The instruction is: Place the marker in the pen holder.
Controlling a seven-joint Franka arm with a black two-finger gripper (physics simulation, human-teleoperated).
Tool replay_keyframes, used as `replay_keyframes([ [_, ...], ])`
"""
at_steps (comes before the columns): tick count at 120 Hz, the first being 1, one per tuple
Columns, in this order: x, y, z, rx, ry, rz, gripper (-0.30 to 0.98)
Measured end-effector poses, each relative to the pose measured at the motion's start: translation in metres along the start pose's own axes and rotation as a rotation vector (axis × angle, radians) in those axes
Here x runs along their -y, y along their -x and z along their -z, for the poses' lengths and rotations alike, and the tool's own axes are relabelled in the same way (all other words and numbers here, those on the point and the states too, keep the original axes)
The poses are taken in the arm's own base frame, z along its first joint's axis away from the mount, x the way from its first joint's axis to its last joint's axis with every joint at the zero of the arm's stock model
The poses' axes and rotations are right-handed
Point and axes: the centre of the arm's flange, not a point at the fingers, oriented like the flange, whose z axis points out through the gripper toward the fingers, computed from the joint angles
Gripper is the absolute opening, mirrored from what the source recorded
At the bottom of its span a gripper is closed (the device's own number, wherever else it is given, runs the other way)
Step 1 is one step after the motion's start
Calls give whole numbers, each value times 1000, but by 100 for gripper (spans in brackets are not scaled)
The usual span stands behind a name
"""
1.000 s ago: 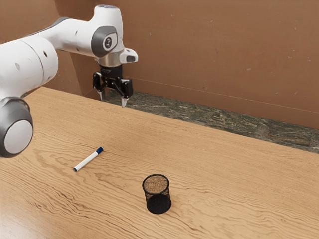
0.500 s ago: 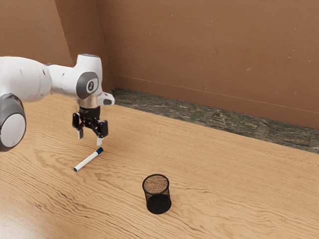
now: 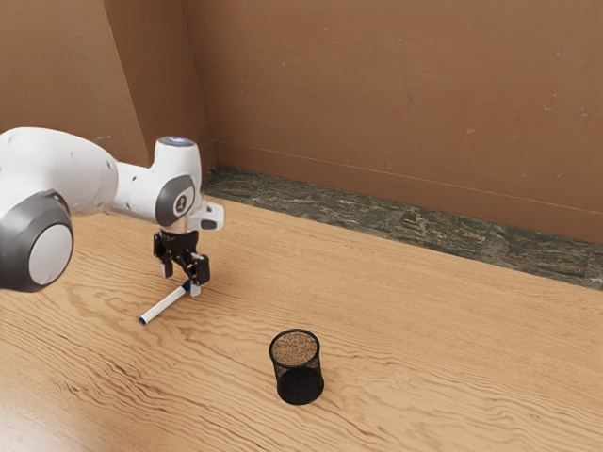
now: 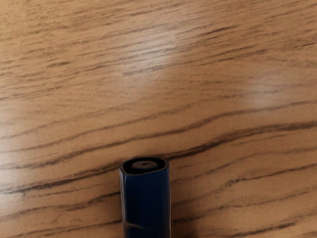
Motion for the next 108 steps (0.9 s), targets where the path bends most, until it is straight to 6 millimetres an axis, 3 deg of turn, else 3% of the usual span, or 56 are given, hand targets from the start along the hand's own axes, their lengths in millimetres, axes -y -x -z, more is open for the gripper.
replay_keyframes([
  [20, 2, 1, -4, -16, 7, -31, 64],
  [108, 3, 2, -11, -45, 48, -96, 19],
])
